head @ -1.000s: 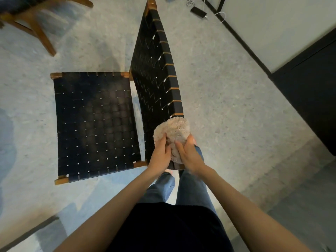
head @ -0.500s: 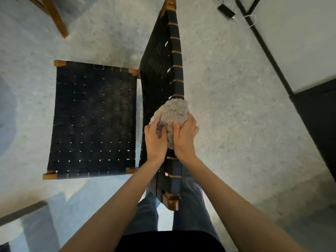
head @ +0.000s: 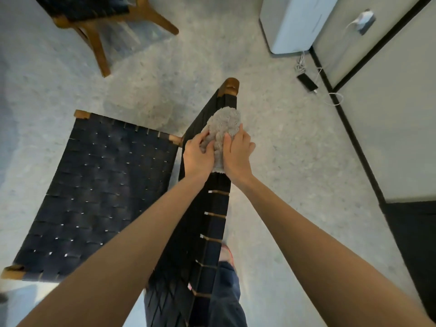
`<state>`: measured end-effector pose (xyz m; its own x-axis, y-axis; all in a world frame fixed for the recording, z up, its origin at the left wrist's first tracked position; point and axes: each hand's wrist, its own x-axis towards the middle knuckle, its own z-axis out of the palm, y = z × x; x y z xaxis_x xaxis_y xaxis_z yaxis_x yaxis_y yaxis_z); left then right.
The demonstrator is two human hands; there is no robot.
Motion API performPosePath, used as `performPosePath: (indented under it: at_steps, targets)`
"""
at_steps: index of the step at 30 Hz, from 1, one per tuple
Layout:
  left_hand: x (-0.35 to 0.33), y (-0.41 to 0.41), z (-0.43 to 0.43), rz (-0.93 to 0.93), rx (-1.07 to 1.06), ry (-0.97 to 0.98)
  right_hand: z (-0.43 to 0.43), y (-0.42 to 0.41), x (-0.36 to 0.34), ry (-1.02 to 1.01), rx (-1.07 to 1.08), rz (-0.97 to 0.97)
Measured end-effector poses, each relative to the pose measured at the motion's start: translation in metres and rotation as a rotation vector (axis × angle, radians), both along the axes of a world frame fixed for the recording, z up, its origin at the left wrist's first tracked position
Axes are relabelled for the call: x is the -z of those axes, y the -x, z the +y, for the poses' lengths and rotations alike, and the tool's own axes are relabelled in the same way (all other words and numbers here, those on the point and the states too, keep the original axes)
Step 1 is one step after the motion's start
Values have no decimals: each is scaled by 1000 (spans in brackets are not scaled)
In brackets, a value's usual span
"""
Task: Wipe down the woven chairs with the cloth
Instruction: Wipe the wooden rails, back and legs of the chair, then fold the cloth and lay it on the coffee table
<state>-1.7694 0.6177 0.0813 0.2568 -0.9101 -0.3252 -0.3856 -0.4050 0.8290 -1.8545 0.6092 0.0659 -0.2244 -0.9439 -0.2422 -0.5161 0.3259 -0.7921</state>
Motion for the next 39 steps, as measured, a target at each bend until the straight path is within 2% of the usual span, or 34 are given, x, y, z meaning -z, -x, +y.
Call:
performPosePath:
  at_steps: [2, 5, 7, 9, 11, 13, 16, 21, 23, 25, 30, 33, 36, 39]
  targets:
    - [-8, 5, -19, 42, -32, 51, -21, 9, -7, 93, -29, 29]
    - [-23, 11, -41, 113, -78, 182, -57, 20, -22, 363, -33, 228]
    - [-29, 12, -52, 116, -72, 195, -86, 23, -27, 419, -122, 337]
    - [-27, 10, -59, 146, -51, 111, -112, 22, -22, 247, -249, 289]
    - [-23, 5, -59, 190, -20, 4, -124, 19, -17, 47, -275, 71]
    - [-17, 2, -55, 205, 13, -45, -127, 15, -10, 44, -192, -10]
    - [-15, 0, -52, 195, 25, -55, -128, 8, -4, 118, -147, 166]
    - [-19, 4, -48, 265, 46, -61, -144, 33, -16, 239, -504, 599]
    - [-24, 7, -48, 301, 62, -62, -147, 39, -22, 261, -563, 673]
    - [-30, 9, -49, 291, 64, -69, -143, 36, -29, 236, -532, 691]
    - [-45, 5, -42, 285, 65, -84, -116, 28, -45, 302, -396, 571]
    - [-50, -3, -30, 301, 13, -100, -80, 20, -46, 274, -410, 355]
    - [-57, -16, -6, 274, 32, -87, -45, 11, -57, 269, -232, 131]
    - [-70, -34, 27, 299, 24, -76, -10, 1, -77, 247, -282, 21]
